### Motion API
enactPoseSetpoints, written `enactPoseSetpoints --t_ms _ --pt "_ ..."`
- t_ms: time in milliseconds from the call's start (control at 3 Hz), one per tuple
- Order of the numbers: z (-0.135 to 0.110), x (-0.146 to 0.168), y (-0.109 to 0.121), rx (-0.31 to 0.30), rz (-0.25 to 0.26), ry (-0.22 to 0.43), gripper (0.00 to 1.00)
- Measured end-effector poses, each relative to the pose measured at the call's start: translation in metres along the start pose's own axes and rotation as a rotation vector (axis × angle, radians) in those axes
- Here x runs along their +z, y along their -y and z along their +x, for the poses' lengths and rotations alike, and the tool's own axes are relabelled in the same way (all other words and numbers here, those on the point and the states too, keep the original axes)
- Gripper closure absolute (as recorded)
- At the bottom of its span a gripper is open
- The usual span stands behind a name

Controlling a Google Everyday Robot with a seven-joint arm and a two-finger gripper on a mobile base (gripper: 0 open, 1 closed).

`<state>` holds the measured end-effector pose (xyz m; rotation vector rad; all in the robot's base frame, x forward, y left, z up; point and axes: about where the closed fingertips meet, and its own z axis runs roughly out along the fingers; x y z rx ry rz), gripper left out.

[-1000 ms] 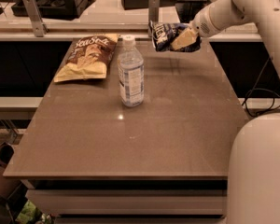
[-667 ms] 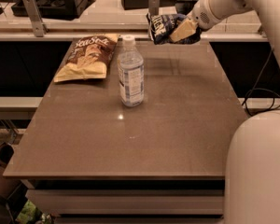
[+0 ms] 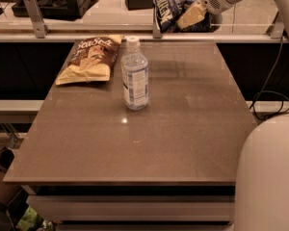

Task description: Pick blue chip bag

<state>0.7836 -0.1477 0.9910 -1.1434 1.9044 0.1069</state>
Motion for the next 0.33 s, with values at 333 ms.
enactPoseSetpoints --t_ms 333 --pt "0.0 0.0 0.0 0.0 0.0 0.0 1.0"
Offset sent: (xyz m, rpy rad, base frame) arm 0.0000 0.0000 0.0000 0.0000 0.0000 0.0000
